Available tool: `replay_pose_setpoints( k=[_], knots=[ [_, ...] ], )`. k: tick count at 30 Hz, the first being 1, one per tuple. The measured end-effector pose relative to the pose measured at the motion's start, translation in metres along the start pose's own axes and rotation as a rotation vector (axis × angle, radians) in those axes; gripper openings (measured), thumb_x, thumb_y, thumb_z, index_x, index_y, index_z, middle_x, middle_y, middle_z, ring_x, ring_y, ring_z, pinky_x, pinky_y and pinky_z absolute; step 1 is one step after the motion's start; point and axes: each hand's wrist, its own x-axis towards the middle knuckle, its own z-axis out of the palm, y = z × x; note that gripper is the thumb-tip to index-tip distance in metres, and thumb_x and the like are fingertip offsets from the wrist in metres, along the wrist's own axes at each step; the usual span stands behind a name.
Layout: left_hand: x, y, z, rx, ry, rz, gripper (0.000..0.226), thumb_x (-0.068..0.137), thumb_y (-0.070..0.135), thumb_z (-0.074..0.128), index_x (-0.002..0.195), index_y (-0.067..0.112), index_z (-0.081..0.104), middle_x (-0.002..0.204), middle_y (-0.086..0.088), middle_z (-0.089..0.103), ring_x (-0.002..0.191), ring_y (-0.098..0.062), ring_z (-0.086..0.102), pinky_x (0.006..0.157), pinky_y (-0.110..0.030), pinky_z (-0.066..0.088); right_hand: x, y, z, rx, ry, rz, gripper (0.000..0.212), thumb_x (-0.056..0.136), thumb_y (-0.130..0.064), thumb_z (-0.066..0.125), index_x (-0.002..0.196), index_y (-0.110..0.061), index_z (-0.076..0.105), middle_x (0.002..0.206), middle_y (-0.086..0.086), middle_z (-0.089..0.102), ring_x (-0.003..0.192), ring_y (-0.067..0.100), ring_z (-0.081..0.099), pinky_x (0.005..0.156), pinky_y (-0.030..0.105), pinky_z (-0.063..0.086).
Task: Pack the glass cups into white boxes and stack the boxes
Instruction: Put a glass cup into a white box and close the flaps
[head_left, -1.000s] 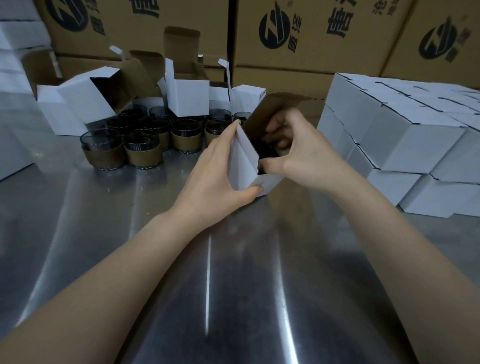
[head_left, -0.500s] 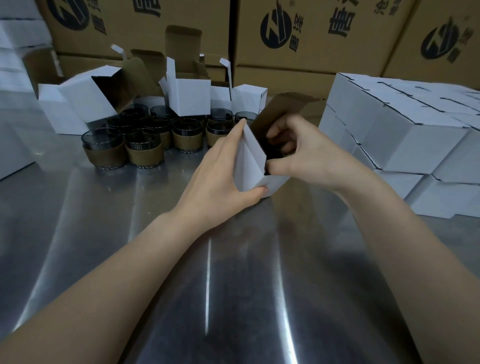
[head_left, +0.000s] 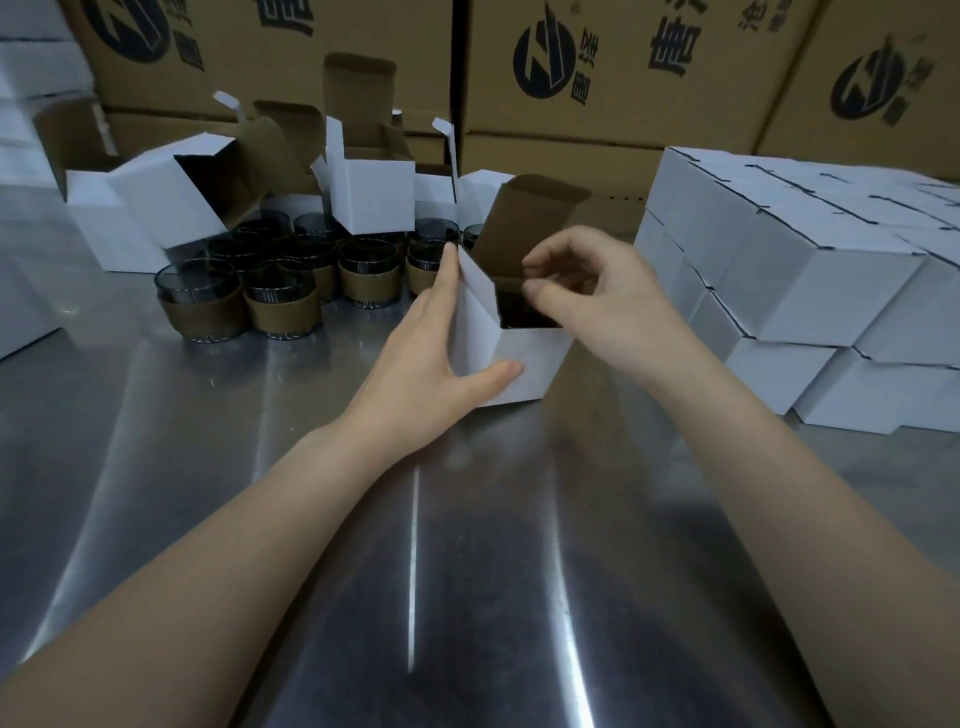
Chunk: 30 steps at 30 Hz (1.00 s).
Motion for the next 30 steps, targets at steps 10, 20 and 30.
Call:
replay_pose_setpoints(
  k=[10, 20, 30],
  knots=[
    [0.0, -0.005, -0.002, -0.089, -0.165, -0.028, 0.097, 0.095, 0.046, 0.056, 0.146, 0.048, -0.026, 0.163, 0.022, 0.001, 0.149, -0.004, 0.01, 0.123, -0.038, 0.016, 0.007, 0.014, -0.001, 0.37, 0.28, 0.303, 0.032, 0.091, -0.001, 0.043, 0.102, -0.027, 0.059, 0.096, -0.003, 0.068, 0.085, 0.009, 0.061, 0.059, 0.016, 0.047],
    [-0.001, -0.005, -0.006, -0.073, -0.172, -0.014, 0.078, 0.099, 0.032, 0.055, 0.148, 0.059, 0.001, 0.158, 0.03, 0.009, 0.147, 0.004, 0.009, 0.123, -0.037, 0.017, 0.008, 0.03, 0.001, 0.777, 0.017, 0.517, 0.041, 0.088, -0.023, 0.068, 0.126, -0.016, 0.055, 0.072, -0.006, 0.072, 0.063, 0.008, 0.068, 0.059, 0.024, 0.05],
    [-0.001, 0.003, -0.01, -0.151, -0.112, -0.078, 0.053, 0.096, 0.053, 0.044, 0.148, 0.044, 0.035, 0.151, 0.02, 0.036, 0.139, 0.004, 0.029, 0.119, -0.032, 0.025, 0.003, 0.026, 0.008, 0.58, -0.081, 0.521, 0.034, 0.087, -0.024, 0.071, 0.118, -0.027, 0.057, 0.112, -0.002, 0.068, 0.094, 0.013, 0.068, 0.075, 0.029, 0.054]
  ],
)
